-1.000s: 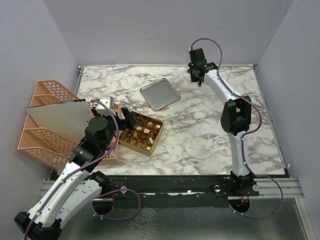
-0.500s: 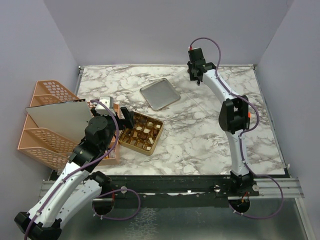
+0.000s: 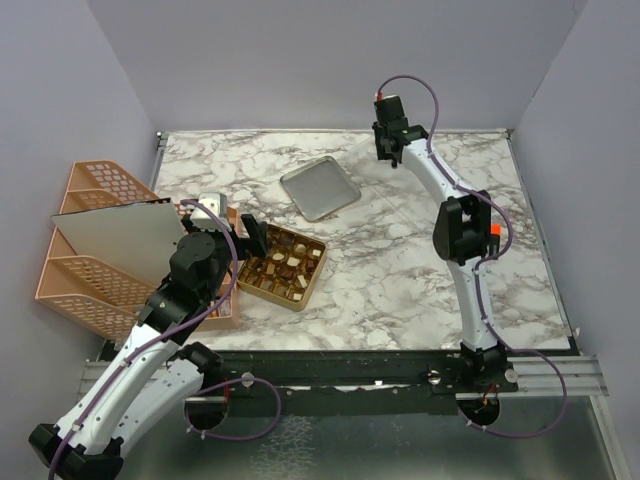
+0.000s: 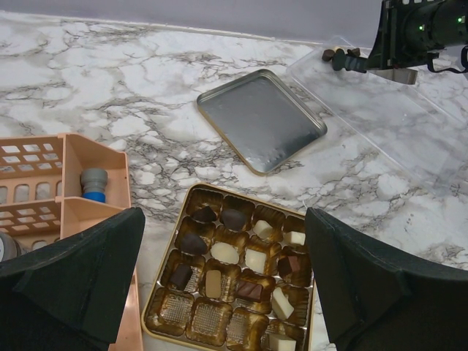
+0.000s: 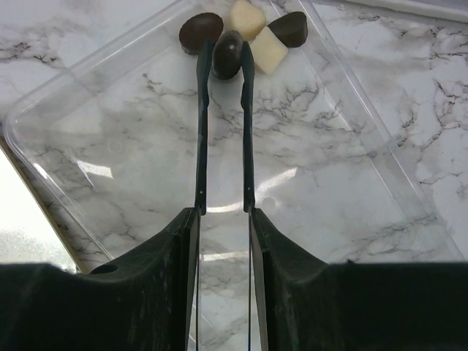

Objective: Pack the chocolate
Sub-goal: Pick up the fake chocolate from the plate.

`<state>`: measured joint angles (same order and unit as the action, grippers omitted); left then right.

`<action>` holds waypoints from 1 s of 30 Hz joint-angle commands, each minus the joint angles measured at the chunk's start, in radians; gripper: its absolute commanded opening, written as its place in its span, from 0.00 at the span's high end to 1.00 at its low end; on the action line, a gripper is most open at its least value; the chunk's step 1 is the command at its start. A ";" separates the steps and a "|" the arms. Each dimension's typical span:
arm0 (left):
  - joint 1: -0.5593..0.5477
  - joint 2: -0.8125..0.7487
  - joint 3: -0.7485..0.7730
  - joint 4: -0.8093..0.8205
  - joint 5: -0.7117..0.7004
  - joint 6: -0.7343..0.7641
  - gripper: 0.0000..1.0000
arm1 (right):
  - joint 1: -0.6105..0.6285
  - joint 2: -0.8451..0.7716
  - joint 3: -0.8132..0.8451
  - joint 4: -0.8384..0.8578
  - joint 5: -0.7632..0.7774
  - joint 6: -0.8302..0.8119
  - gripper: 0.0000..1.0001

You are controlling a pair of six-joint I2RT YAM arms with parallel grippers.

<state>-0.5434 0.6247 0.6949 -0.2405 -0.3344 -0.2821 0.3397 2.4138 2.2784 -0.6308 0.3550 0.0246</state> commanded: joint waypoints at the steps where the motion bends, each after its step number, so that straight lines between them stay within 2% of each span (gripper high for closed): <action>1: -0.003 -0.009 -0.011 0.022 -0.031 0.015 0.01 | -0.009 0.057 0.066 0.023 0.026 -0.009 0.64; 16: -0.003 -0.013 -0.012 0.024 -0.043 0.018 0.01 | -0.016 0.088 0.082 0.041 0.007 -0.014 0.64; 23: -0.003 -0.009 -0.012 0.026 -0.043 0.020 0.01 | -0.016 0.038 0.030 0.052 0.007 -0.008 0.70; 30: -0.003 -0.017 -0.012 0.026 -0.050 0.021 0.01 | -0.016 -0.043 -0.075 0.077 -0.001 0.004 0.71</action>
<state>-0.5434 0.6243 0.6910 -0.2333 -0.3534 -0.2745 0.3355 2.4439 2.2509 -0.6086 0.3546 0.0250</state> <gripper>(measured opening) 0.990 0.303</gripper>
